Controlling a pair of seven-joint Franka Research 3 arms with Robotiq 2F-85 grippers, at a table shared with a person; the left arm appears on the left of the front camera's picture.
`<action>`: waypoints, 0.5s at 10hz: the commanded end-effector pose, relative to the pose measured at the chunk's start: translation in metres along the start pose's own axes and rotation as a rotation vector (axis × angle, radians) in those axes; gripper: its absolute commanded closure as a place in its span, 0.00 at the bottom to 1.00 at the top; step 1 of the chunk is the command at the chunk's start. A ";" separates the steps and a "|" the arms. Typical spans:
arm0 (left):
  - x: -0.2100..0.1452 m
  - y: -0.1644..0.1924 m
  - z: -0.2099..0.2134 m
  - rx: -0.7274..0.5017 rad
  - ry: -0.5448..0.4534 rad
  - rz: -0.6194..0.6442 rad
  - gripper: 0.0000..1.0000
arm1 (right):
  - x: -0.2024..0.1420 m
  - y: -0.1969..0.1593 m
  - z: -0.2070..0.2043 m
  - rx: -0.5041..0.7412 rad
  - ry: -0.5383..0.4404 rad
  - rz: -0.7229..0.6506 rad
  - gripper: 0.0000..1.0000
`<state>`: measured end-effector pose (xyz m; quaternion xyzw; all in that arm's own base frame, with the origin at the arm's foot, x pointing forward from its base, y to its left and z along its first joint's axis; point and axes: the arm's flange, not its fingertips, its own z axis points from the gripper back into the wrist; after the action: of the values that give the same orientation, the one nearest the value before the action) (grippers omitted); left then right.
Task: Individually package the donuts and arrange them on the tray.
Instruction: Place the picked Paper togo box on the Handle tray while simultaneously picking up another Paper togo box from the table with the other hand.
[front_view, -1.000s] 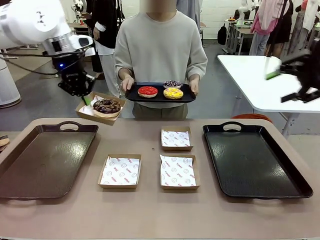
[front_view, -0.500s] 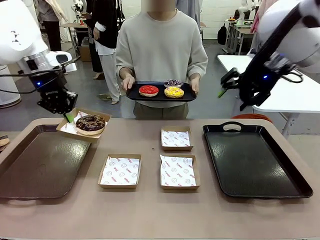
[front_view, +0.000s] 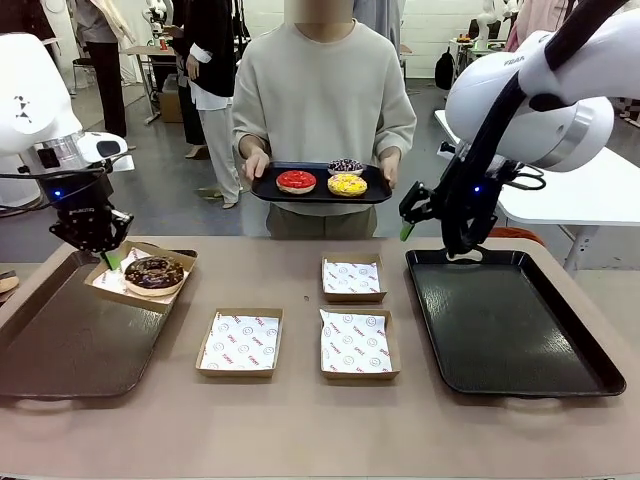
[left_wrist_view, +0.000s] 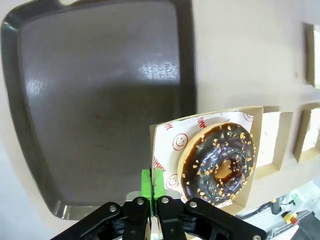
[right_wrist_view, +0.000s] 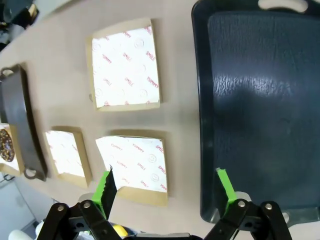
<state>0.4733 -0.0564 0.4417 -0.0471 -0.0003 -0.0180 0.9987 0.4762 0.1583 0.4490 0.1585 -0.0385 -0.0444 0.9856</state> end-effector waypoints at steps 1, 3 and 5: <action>0.006 0.006 -0.002 0.053 -0.008 0.037 0.99 | -0.002 -0.001 -0.001 -0.026 0.010 -0.013 0.00; 0.002 0.005 -0.004 0.022 0.007 0.007 0.99 | -0.001 0.000 -0.002 -0.003 0.006 0.003 0.00; 0.002 0.005 -0.004 0.022 0.007 0.007 0.99 | -0.001 0.000 -0.002 -0.003 0.006 0.003 0.00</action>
<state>0.4763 -0.0517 0.4350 -0.0327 0.0049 -0.0112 0.9994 0.4752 0.1588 0.4474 0.1575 -0.0357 -0.0428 0.9859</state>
